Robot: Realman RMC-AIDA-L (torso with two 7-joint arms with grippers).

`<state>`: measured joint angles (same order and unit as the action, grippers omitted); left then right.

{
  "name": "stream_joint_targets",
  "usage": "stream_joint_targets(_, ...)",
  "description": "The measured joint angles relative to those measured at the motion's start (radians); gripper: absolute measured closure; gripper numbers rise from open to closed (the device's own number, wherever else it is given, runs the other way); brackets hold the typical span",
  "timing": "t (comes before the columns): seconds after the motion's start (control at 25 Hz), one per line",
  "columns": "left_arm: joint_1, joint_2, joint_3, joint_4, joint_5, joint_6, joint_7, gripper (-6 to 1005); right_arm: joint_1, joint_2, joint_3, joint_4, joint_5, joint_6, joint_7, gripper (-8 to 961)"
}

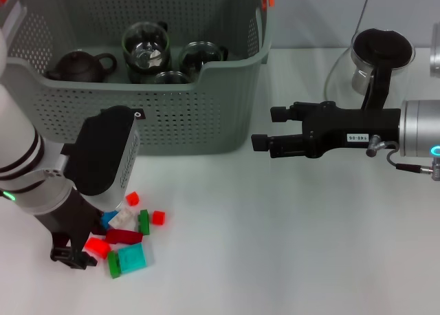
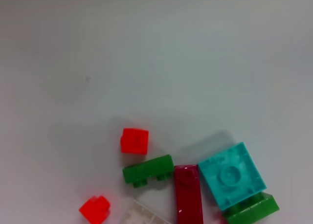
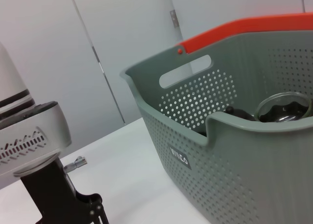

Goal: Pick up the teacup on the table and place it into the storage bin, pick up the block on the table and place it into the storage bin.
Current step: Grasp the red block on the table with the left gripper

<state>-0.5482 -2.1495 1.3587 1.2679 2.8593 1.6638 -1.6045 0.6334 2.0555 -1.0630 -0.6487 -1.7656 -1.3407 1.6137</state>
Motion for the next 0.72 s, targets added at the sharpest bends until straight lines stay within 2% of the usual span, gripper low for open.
stream_joint_targets(0.32,-0.001,-0.001,0.001,-0.002,0.0,0.0,0.0,522,-0.001,0.0,0.002,0.001,0.0,0.0,0.0,39)
stream_joint_targets(0.56,0.001,-0.008,0.0,-0.003,0.0,-0.003,0.0,696,-0.001,0.0,0.002,0.001,0.0,0.0,0.0,39)
stream_joint_targets(0.72,0.004,-0.013,0.009,0.0,0.0,0.0,0.0,708,-0.001,0.0,0.002,0.001,0.0,-0.001,0.0,39)
